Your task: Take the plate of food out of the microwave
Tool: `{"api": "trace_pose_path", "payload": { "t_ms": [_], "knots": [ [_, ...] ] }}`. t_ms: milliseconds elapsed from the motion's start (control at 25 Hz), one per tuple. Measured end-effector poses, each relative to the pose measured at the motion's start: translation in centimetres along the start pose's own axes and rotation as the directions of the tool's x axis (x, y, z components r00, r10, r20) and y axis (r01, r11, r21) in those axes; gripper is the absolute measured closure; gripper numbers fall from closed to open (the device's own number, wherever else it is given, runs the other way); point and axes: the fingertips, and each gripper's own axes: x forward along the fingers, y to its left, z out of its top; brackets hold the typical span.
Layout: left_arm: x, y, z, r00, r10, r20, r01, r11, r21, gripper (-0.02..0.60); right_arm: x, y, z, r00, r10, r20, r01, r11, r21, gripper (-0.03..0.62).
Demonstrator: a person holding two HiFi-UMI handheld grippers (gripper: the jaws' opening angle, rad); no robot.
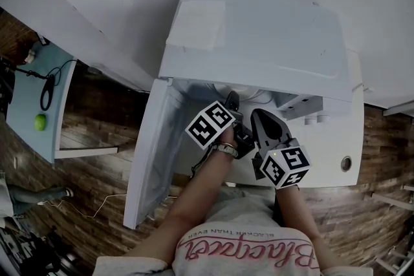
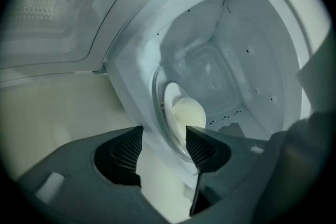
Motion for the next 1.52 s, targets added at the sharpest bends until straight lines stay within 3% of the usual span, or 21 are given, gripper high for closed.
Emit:
{"api": "trace_pose_path", "payload": {
  "t_ms": [200,480,920,1240,1520],
  "knots": [
    [0.7,0.5,-0.4,0.998,0.045,-0.045,-0.049,0.994,-0.093,0.330,0.2,-0.4,0.1,1.000,0.001,-0.002,-0.001,1.000,0.002,0.580],
    [0.7,0.5,-0.7,0.994,0.085,-0.068,-0.094,0.987,-0.133,0.330,0.3,-0.7,1.0,1.000,0.012,0.016,-0.012,1.000,-0.004,0.580],
    [-1.1,1.3,-2.0,0.989,0.078,-0.127,-0.099,0.980,-0.170,0.334,-0.4,-0.1,0.4,0.999,0.030,0.019,-0.030,1.000,-0.005,0.580],
    [-0.7,-0.5,-1.6,0.988,0.012,-0.151,-0.042,0.980,-0.193,0.502,-1.3,-0.3,0.0,0.999,0.020,0.029,-0.020,1.000,0.005,0.580],
    [-0.6,-0.9,-1.8,0.987,-0.068,-0.148,0.025,0.961,-0.275,0.527,-1.7,-0.5,-0.4,0.999,0.007,0.036,-0.008,1.000,0.017,0.580]
  ]
}}
